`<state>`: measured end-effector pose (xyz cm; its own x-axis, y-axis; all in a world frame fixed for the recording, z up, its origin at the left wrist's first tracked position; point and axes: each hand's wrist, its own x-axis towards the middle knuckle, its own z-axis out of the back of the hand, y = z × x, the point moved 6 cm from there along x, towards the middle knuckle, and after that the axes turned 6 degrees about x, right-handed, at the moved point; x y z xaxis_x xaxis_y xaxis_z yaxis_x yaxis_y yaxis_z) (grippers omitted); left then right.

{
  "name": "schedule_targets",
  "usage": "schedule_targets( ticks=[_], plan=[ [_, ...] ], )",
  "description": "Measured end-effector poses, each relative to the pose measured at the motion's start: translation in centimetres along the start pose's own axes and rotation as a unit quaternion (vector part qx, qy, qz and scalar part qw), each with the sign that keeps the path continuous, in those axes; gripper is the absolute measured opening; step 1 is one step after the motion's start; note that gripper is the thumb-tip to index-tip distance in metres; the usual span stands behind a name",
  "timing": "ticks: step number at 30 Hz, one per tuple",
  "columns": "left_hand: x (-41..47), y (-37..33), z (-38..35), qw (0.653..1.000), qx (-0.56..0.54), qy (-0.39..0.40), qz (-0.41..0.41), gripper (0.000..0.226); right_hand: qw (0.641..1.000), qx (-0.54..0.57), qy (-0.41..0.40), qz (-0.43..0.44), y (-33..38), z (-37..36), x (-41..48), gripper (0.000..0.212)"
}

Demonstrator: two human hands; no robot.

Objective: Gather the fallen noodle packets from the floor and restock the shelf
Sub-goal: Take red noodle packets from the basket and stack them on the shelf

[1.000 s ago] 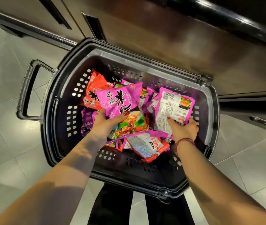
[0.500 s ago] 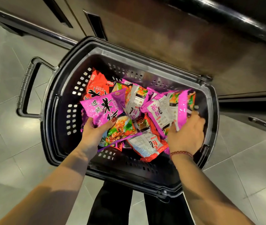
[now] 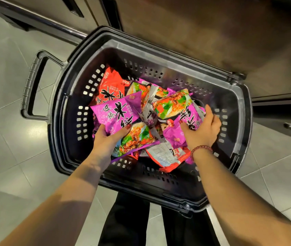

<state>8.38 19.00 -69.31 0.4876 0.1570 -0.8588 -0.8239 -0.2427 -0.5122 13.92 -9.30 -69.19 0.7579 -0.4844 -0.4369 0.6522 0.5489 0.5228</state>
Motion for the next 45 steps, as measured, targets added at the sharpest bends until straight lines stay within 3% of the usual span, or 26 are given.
schedule_targets(
  ticks=[2, 5, 12, 16, 20, 22, 25, 29, 36, 41, 45],
  plan=[
    [0.1, -0.1, 0.1, 1.0, 0.002, 0.004, -0.005, 0.059, 0.991, -0.074, 0.113, -0.016, -1.1, -1.2, 1.3, 0.106],
    [0.1, -0.1, 0.0, 1.0, 0.004, 0.009, -0.014, 0.057, 0.973, -0.015, 0.223, -0.055, -1.8, -2.2, 1.6, 0.121],
    [-1.4, -0.6, -0.1, 1.0, 0.008, 0.005, -0.022, 0.057, 0.977, 0.066, 0.193, -0.062, -0.5, -1.0, 0.2, 0.08],
    [-4.1, -2.0, 0.1, 1.0, 0.001, -0.006, -0.022, 0.05, 0.973, 0.12, 0.192, -0.035, 1.4, 1.7, -1.7, 0.076],
    [-8.4, -4.7, 0.6, 0.999, 0.005, -0.029, -0.035, 0.037, 0.948, 0.21, 0.239, -0.013, 5.6, 7.2, -4.9, 0.056],
    [-11.3, -7.1, 0.7, 0.999, 0.004, -0.016, -0.048, 0.041, 0.939, 0.233, 0.253, 0.019, 8.2, 10.9, -6.7, 0.049],
    [-16.8, -11.3, 0.4, 0.997, 0.024, 0.027, -0.075, 0.07, 0.929, 0.25, 0.262, 0.072, 12.6, 17.1, -9.6, 0.051],
    [-24.0, -17.7, -0.3, 0.985, 0.054, 0.083, -0.14, 0.089, 0.926, 0.257, 0.231, 0.153, 18.5, 25.7, -13.7, 0.06],
    [-34.4, -28.4, -3.1, 0.943, 0.082, 0.12, -0.3, 0.078, 0.911, 0.28, 0.154, 0.26, 26.3, 37.9, -18.5, 0.058],
    [-39.6, -35.0, -6.8, 0.9, 0.082, 0.158, -0.398, 0.042, 0.895, 0.308, 0.087, 0.31, 30.7, 46.1, -20.2, 0.062],
    [-42.6, -38.7, -9.7, 0.873, 0.086, 0.187, -0.441, 0.046, 0.876, 0.352, 0.067, 0.322, 32.3, 50.4, -20.5, 0.064]
  ],
)
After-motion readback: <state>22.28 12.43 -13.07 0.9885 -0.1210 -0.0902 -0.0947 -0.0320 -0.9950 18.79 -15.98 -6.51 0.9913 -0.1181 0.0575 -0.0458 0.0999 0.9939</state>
